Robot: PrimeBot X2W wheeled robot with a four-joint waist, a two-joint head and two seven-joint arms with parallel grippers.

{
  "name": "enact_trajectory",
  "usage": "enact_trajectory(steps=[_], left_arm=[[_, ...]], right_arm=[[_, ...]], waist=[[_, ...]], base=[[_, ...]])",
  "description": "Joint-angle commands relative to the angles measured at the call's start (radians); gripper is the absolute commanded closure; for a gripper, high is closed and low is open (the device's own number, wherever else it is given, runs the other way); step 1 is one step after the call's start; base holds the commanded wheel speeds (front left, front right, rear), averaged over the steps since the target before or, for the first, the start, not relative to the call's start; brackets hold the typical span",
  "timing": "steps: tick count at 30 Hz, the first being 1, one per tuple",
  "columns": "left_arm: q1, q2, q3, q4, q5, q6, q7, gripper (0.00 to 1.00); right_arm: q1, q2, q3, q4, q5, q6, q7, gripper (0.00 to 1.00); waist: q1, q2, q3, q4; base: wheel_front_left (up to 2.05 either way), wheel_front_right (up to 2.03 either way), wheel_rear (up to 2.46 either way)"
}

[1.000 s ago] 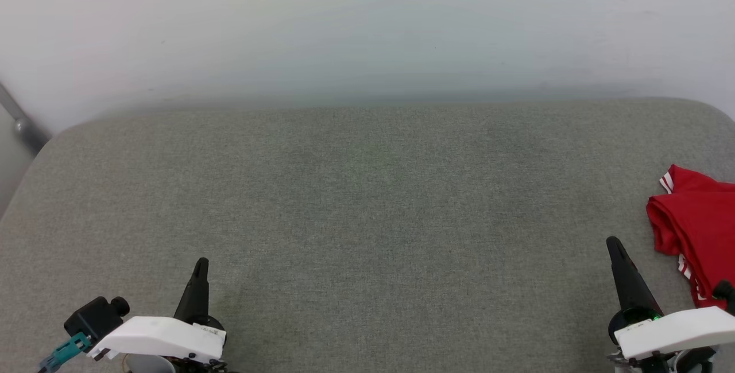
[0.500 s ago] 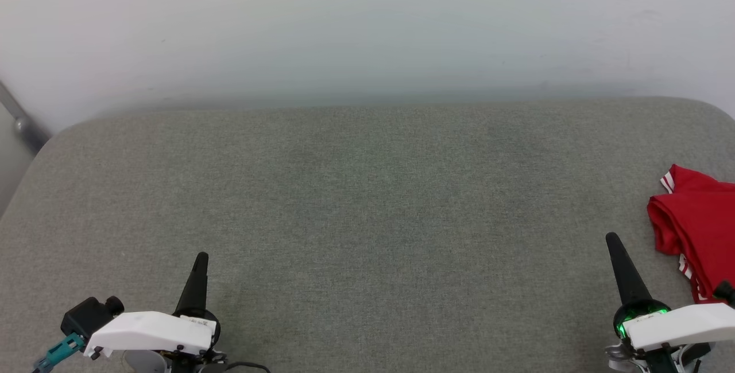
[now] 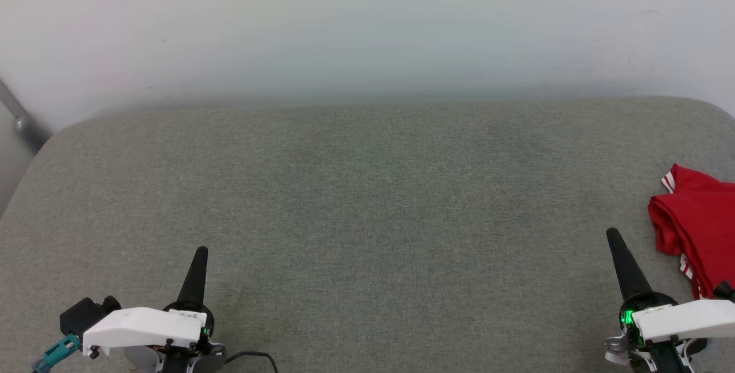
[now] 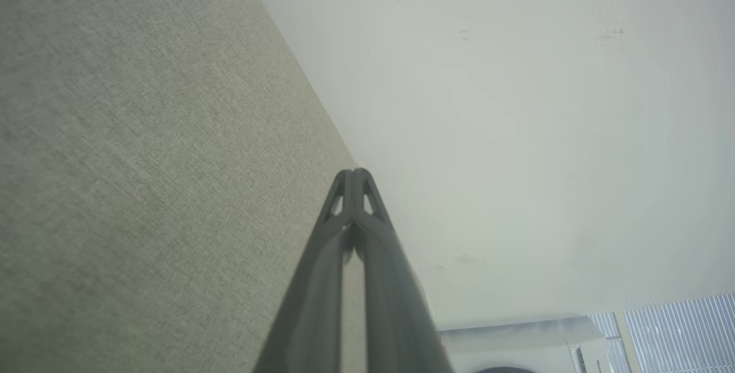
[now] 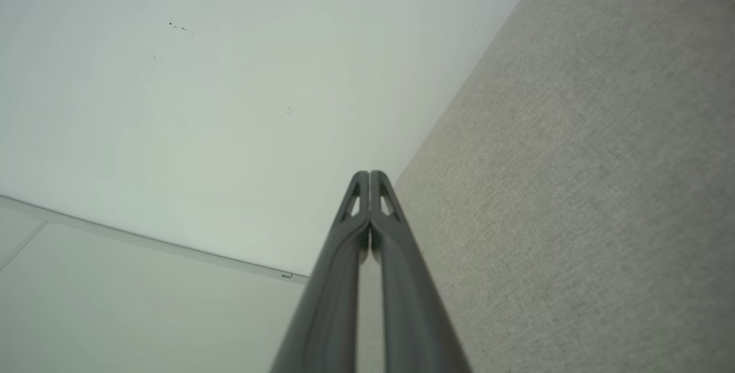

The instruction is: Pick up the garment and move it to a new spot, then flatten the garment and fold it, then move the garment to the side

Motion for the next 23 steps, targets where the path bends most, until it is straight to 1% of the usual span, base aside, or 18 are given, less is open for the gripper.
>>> enact_trajectory(steps=[1,23], left_arm=[[-0.022,-0.004,0.012,-0.003,-0.021,-0.008,0.007,1.00],[-0.037,-0.035,0.054,0.012,-0.178,-0.032,0.056,1.00]], right_arm=[[-0.026,-0.004,-0.002,0.002,0.029,0.000,0.003,1.00],[-0.059,-0.001,-0.009,0.055,0.224,0.000,0.016,1.00]], waist=[[0.0000,0.0000,0.000,0.000],[0.0000,0.0000,0.003,0.003]], base=[[0.00,0.00,0.00],[0.00,0.00,0.00]])
